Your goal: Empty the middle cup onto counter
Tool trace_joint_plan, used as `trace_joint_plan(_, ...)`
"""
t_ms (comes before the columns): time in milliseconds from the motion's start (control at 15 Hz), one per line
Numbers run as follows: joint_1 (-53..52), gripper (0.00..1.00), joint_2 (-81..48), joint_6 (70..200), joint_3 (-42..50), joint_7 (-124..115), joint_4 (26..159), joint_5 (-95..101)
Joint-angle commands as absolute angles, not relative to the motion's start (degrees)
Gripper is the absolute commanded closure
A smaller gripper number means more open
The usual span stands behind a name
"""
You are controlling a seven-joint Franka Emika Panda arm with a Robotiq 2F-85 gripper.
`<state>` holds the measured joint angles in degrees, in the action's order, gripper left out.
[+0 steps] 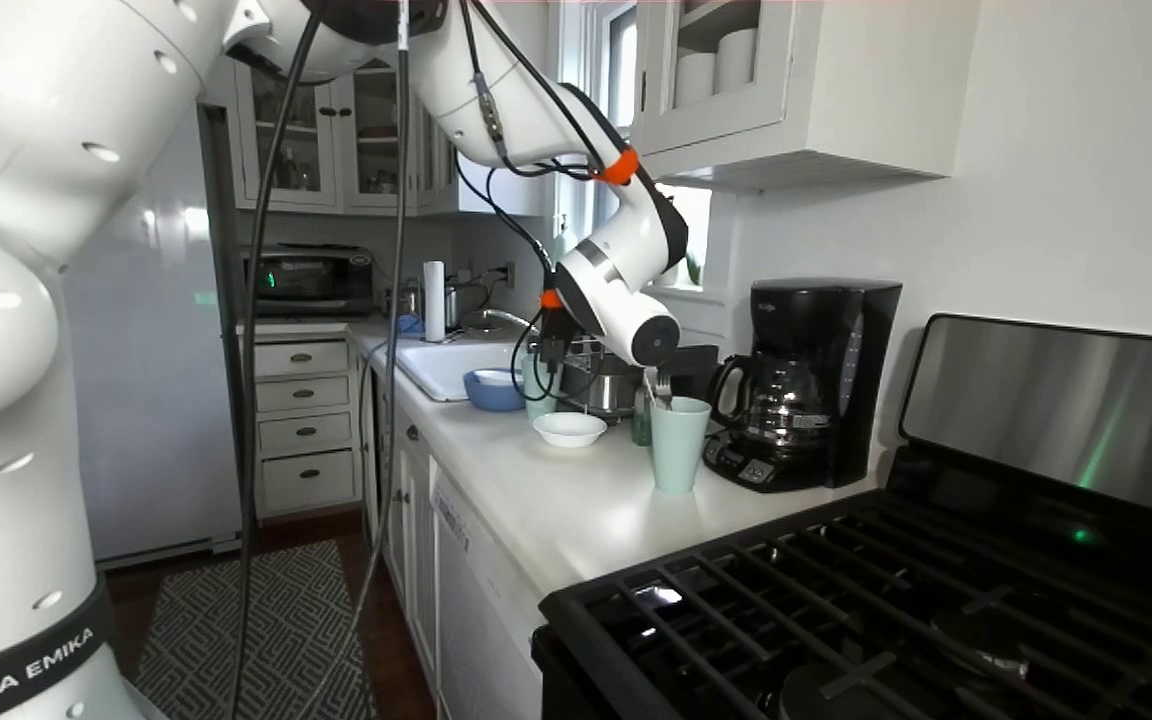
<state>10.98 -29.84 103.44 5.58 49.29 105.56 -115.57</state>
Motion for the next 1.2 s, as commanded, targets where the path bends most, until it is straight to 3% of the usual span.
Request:
trace_joint_plan(0,9.42,0.99,-25.46,104.81,6.20,47.77,111.22,-118.77)
trace_joint_plan(467,8.03,0.99,-23.68,104.47,6.13,47.62,116.36,-123.88)
trace_joint_plan(1133,9.24,0.99,-27.22,94.49,7.61,48.57,116.56,-123.39)
